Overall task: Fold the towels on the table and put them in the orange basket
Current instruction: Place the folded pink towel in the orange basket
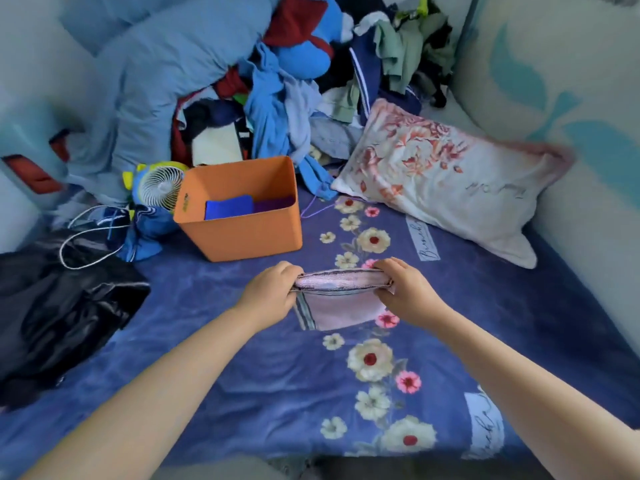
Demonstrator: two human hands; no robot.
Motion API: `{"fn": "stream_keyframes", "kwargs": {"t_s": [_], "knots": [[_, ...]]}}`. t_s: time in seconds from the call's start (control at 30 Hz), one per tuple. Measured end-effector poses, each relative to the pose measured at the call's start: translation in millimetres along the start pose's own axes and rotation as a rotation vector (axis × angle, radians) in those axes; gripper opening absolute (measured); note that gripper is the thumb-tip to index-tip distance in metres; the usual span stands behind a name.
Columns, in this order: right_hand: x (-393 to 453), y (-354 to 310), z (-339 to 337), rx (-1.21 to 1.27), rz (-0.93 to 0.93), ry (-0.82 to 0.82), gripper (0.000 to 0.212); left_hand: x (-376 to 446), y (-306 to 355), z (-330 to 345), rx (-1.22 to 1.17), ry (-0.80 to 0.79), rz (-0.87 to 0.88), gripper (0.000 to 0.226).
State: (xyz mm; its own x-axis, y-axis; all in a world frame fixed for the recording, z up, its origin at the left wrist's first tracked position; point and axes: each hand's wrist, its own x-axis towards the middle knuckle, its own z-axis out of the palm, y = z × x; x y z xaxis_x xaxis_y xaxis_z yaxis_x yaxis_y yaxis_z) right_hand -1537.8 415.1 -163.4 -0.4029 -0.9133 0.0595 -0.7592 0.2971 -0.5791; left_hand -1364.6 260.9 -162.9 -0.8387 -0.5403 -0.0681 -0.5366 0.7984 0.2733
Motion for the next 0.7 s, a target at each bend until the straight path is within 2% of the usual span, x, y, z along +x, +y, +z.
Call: {"fn": "stream_keyframes", "kwargs": {"t_s": [0.1, 0.23, 0.43, 0.53, 0.7], "knots": [[45.4, -36.0, 15.2, 0.082, -0.014, -0.001, 0.033, 8.9, -45.0, -23.9, -0.09, 0.048, -0.108, 0.029], [98.8, -62.8, 24.5, 0.23, 0.053, 0.087, 0.036, 32.3, -83.2, -47.3, -0.28, 0.136, -0.207, 0.026], [175.7, -72.2, 33.1, 0.438, 0.144, 0.087, 0.013, 82.0, -130.9, -67.7, -0.529, 0.229, -0.343, 0.03], [228.8, -70.9, 34.6, 0.48, 0.119, 0.068, 0.01, 117.4, -151.7, -79.6, -0.607, 0.306, -0.387, 0.035], [322.2, -79.4, 36.5, 0.563, 0.049, 0.105, 0.02, 185.5, -187.7, -102.2, -0.806, 0.492, -0.47, 0.039]]}}
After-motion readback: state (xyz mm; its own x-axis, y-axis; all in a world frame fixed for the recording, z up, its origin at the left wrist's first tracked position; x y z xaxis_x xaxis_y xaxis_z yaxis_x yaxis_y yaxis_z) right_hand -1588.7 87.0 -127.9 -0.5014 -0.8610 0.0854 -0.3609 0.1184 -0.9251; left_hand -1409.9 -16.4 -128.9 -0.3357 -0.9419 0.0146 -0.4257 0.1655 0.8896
